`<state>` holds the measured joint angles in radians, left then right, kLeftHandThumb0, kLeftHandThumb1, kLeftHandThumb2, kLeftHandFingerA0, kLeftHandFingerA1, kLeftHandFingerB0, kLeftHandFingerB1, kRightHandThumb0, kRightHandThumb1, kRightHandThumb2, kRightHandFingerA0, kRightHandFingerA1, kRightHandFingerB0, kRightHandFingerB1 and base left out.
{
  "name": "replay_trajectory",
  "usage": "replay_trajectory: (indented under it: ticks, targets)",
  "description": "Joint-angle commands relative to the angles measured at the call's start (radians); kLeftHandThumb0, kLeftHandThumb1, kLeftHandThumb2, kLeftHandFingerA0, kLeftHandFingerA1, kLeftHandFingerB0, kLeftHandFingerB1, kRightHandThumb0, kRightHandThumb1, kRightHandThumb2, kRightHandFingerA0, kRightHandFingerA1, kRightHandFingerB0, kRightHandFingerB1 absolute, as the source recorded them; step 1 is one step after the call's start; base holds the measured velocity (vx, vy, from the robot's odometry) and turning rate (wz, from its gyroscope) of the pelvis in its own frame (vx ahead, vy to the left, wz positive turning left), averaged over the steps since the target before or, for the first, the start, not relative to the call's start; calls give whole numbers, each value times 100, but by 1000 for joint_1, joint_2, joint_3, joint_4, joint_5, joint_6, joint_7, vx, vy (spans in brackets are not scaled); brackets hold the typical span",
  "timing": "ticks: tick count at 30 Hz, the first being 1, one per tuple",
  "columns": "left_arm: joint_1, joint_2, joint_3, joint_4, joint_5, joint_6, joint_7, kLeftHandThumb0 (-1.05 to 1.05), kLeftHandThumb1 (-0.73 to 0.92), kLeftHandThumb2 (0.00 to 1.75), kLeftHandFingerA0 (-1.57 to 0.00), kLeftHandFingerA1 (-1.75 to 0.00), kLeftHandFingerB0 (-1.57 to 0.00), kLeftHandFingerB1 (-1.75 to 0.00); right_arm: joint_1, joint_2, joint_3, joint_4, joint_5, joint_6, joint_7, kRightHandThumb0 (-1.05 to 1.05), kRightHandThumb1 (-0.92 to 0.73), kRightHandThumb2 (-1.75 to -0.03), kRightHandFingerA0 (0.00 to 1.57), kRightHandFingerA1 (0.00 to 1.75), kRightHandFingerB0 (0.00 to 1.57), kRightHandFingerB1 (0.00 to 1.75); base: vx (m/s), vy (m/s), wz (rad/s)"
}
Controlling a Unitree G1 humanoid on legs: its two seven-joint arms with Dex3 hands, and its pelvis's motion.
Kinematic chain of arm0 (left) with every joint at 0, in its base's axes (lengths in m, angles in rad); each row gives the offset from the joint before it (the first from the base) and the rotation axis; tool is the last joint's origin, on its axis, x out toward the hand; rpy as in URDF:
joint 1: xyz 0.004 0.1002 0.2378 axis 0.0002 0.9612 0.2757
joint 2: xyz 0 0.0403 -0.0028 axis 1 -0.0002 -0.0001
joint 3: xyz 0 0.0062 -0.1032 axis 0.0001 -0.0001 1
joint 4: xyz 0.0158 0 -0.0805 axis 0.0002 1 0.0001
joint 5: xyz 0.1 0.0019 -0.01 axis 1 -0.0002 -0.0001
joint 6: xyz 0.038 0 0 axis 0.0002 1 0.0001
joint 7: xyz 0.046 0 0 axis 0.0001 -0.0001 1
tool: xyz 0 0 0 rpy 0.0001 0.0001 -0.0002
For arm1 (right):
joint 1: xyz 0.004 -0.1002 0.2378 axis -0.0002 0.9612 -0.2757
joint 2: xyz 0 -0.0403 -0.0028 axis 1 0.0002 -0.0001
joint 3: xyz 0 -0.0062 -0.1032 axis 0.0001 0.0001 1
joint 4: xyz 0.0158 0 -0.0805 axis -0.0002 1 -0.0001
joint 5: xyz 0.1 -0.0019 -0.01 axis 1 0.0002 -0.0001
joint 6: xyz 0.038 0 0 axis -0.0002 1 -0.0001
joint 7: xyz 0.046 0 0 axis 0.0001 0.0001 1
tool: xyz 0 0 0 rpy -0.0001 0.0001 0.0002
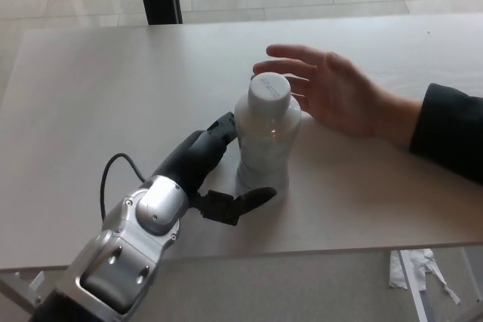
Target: Pick up a bottle and hand it
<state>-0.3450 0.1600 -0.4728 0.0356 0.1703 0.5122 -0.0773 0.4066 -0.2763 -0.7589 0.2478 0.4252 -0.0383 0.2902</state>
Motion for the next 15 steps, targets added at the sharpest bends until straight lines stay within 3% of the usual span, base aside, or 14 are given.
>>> replay_trajectory:
  ticks: [1, 5, 6, 7, 8, 9, 10, 11, 12, 13, 14, 15]
  targets:
    - [-21, -63, 54, 63, 72, 34, 109, -97, 53, 88, 0, -26, 0, 0, 0, 0, 12, -14, 7, 26, -27, -79, -55, -58, 56, 61, 35, 48, 0, 0, 0]
    - [-27, -173, 128, 134, 87, 12, 248, -95, 51, 86, 0, -23, 0, -2, -11, 2, 18, 7, 3, 14, -29, -77, -55, -56, 53, 60, 37, 46, 0, 0, 0]
    - [-33, -218, 156, 161, 84, 20, 302, -94, 50, 84, 0, -24, 0, -4, -11, 5, 19, 3, 6, 14, -26, -85, -45, -87, 48, 63, 33, 53, 0, 0, 0]
    - [-34, -235, 167, 173, 87, 18, 318, -94, 50, 84, 0, -24, 0, -4, -15, 5, 19, 8, 8, 17, -28, -85, -45, -87, 48, 63, 33, 53, 0, 0, 0]
    - [-35, -260, 176, 188, 93, 17, 351, -86, 45, 80, 0, -27, 0, 0, -11, 5, 22, 3, 3, 12, -27, -78, -55, -56, 51, 59, 37, 46, 0, 0, 0]
    - [-39, -282, 186, 208, 100, 9, 381, -94, 49, 82, -1, -33, 0, 0, -14, 10, 22, -10, 7, 22, -36, -87, -45, -87, 47, 64, 33, 53, 0, 0, 0]
    - [-39, -289, 189, 217, 102, 0, 392, -68, 54, 56, -3, -53, 0, 0, -14, 9, 24, -10, 4, 24, -39, -80, -42, -87, 48, 65, 33, 54, 0, 0, 0]
    - [-39, -308, 199, 237, 101, -17, 411, -78, 42, 74, -9, -58, 0, 0, -13, 8, 28, -14, -4, 29, -47, -80, -55, -57, 54, 61, 38, 48, 0, 0, 0]
    - [-37, -319, 207, 245, 98, -22, 417, -78, 42, 74, -9, -58, 0, 0, -12, 7, 32, -18, -11, 32, -53, -80, -55, -57, 54, 61, 38, 48, 0, 0, 0]
    - [-28, -329, 192, 277, 103, -76, 429, -74, 44, 73, -22, -67, 0, 0, -16, 2, 32, 2, -11, 7, -34, -78, -56, -57, 52, 61, 38, 48, 0, 0, 0]
    - [-20, -338, 192, 287, 102, -95, 435, -65, 43, 71, -33, -67, 0, 0, -15, 4, 33, -4, -7, 15, -36, -83, -45, -88, 47, 64, 29, 53, 0, 0, 0]
    - [-12, -351, 192, 305, 99, -123, 444, -65, 43, 71, -33, -67, 0, 0, -14, 6, 33, -13, -1, 26, -40, -83, -45, -88, 47, 64, 29, 53, 0, 0, 0]
